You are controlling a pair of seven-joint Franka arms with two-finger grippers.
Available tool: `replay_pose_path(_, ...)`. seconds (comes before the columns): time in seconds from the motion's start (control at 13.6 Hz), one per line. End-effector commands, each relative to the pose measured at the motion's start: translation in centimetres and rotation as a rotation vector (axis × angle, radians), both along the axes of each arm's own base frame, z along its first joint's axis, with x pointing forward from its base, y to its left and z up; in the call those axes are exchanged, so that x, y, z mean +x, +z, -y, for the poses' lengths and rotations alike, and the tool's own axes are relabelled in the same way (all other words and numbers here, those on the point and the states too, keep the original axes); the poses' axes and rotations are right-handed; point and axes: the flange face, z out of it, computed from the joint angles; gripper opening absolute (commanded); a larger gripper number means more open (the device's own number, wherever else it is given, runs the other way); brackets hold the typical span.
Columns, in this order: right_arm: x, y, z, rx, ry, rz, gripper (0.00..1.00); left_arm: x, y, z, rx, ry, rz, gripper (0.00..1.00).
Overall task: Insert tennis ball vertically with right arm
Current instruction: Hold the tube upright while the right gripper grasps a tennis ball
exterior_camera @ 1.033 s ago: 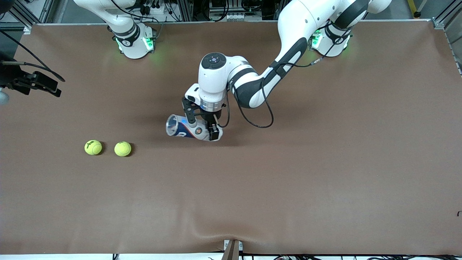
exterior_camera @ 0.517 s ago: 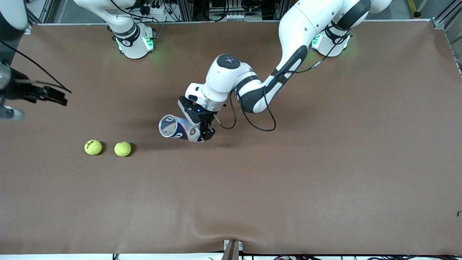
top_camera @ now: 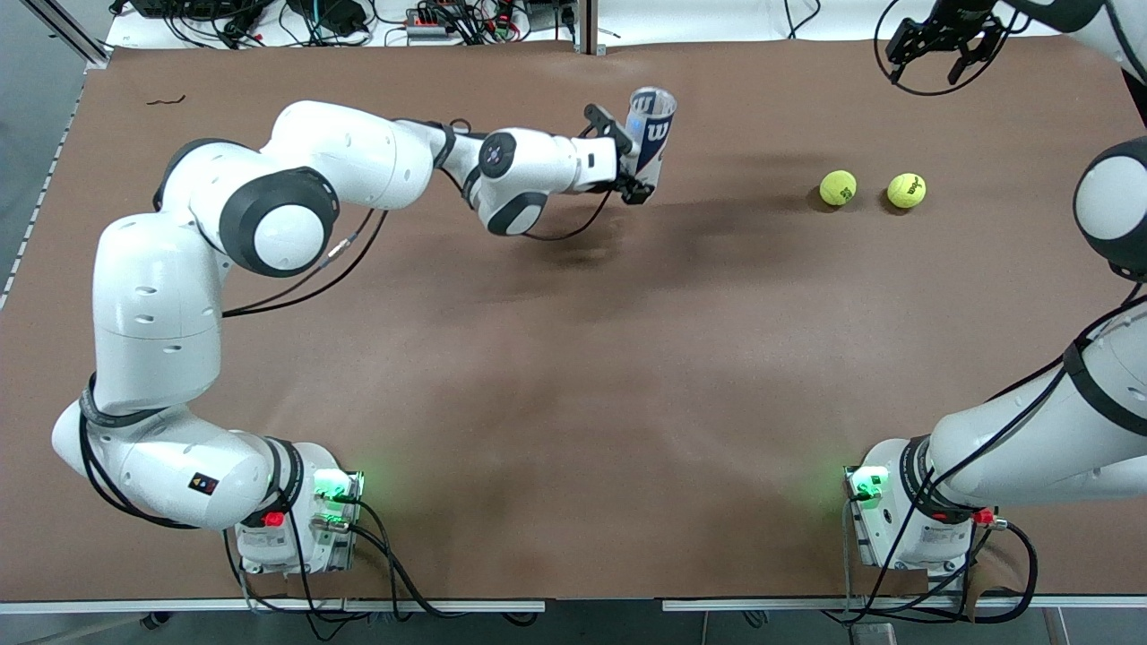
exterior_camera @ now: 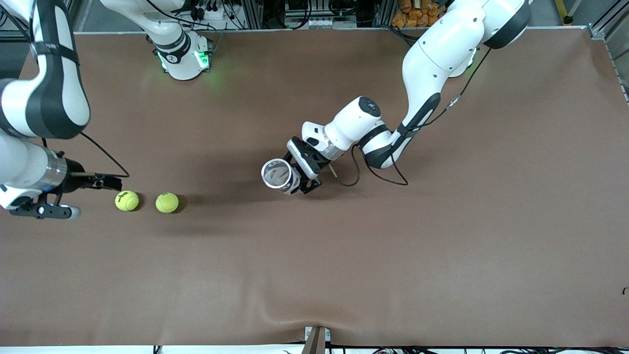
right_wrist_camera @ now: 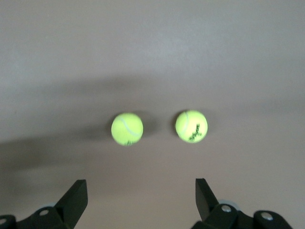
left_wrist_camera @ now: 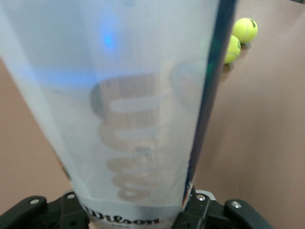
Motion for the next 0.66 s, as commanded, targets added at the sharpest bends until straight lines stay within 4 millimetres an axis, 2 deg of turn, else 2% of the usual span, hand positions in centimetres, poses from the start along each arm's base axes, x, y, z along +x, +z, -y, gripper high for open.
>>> replay_pose_path(0.0, -0.2, -5.2, 0.2, -0.013, 0.021, 0.017, 1.0, -0.1, -0.3, -1.6, 0.013, -0.055, 0.047, 0.62)
replay_pose_path(0.22, -1.1, -11.5, -0.2, -0.007, 0.019, 0.037, 1.0, 0.2, -1.1, -2.9, 0.051, -0.131, 0.108, 0.62)
replay_pose_path(0.37, -1.0, -14.6, -0.7, -0.006, 0.03, 0.02, 1.0, 0.9, -2.7, -3.5, 0.065, -0.169, 0.134, 0.63)
replay_pose_path(0.59, -1.0, -16.3, -2.9, -0.008, 0.046, 0.015, 1.0, 1.0, -5.2, -4.8, 0.044, -0.192, 0.144, 0.63)
